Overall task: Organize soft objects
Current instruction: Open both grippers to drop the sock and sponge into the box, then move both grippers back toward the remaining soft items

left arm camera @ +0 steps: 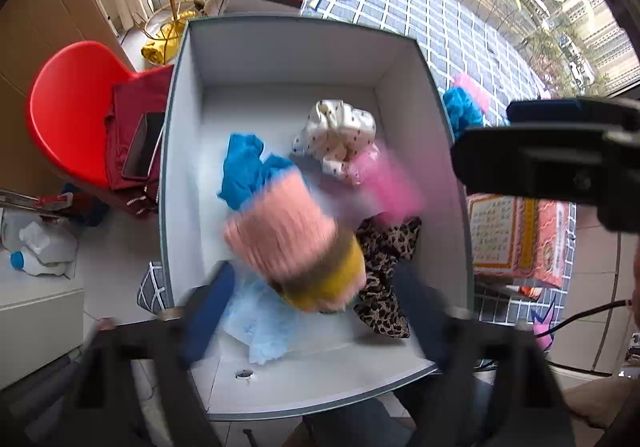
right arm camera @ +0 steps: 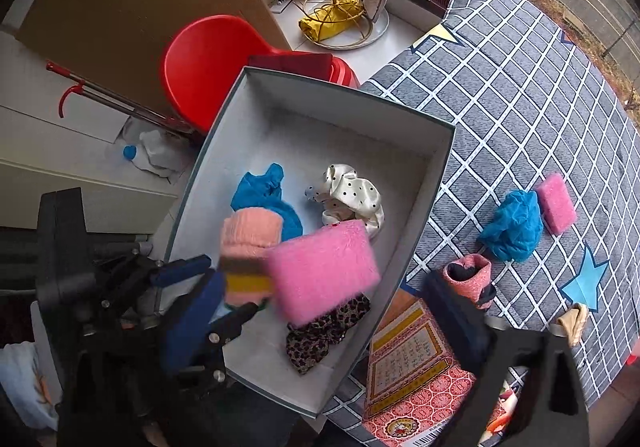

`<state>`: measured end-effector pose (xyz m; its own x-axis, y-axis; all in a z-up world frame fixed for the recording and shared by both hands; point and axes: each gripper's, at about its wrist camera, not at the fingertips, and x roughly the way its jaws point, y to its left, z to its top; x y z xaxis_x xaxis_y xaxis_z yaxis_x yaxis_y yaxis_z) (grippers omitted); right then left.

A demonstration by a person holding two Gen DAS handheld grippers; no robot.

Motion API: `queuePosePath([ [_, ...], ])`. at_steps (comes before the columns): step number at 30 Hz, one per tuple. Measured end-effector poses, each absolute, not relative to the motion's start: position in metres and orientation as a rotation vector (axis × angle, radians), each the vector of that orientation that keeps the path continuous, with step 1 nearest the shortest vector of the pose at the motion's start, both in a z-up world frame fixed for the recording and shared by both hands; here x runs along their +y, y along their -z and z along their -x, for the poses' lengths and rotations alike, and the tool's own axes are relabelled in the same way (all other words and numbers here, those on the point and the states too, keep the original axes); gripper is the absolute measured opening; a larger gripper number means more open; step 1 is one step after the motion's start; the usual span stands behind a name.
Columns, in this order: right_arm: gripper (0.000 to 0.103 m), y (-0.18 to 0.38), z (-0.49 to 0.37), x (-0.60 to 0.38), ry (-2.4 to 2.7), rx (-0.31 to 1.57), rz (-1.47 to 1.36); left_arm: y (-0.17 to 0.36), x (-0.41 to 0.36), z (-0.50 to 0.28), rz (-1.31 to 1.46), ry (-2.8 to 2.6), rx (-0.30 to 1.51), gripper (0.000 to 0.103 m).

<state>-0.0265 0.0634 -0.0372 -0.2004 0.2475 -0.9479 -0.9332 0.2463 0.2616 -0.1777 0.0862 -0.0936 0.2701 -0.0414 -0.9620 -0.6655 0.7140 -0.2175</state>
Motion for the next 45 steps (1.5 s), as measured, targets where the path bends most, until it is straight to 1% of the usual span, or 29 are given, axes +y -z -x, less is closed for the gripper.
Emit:
queuePosePath([
  [1, 0.103, 0.036, 0.026, 0.062, -1.267, 1.334, 0.711, 0.093, 0.086, 0.177, 0.688, -0.471, 1.243, 0.089],
  [2, 0.103, 0.036, 0.026, 0.062, -1.274, 1.337, 0.703, 0.093, 0.086, 0.177, 0.692, -0.474, 1.249, 0.095],
  [4, 0.103, 0.034, 0.026, 0.061, -1.277, 1.339, 0.698, 0.096, 0.089, 0.174, 0.718, -0.471, 1.263, 0.103],
  [13, 0.103, 0.012, -0.005, 0.036, -1.189, 1.363, 0.592, 0.094, 0.093, 0.162, 0.859, -0.382, 1.275, 0.103],
  [17, 0.103, -0.001, -0.038, 0.008, -1.101, 1.362, 0.523, 0.079, 0.092, 0.141, 0.781, -0.389, 1.286, 0.103],
  [21, 0.103, -0.001, -0.083, -0.033, -0.967, 1.383, 0.429, 0.064, 0.088, 0.108, 0.697, -0.371, 1.298, 0.103],
  [27, 0.103, 0.032, -0.145, -0.114, -0.723, 1.475, 0.281, 0.05, 0.076, 0.057, 0.621, -0.291, 1.328, 0.103],
  [34, 0.103, 0.094, -0.17, -0.192, -0.542, 1.638, 0.167, 0.058, 0.053, -0.013, 0.616, -0.231, 1.423, 0.103],
  [38, 0.103, 0.118, -0.173, -0.209, -0.509, 1.671, 0.165, 0.075, 0.043, -0.052, 0.628, -0.23, 1.483, 0.103],
  [45, 0.103, 0.146, -0.19, -0.198, -0.522, 1.659, 0.216, 0.119, 0.033, -0.108, 0.68, -0.283, 1.594, 0.103],
])
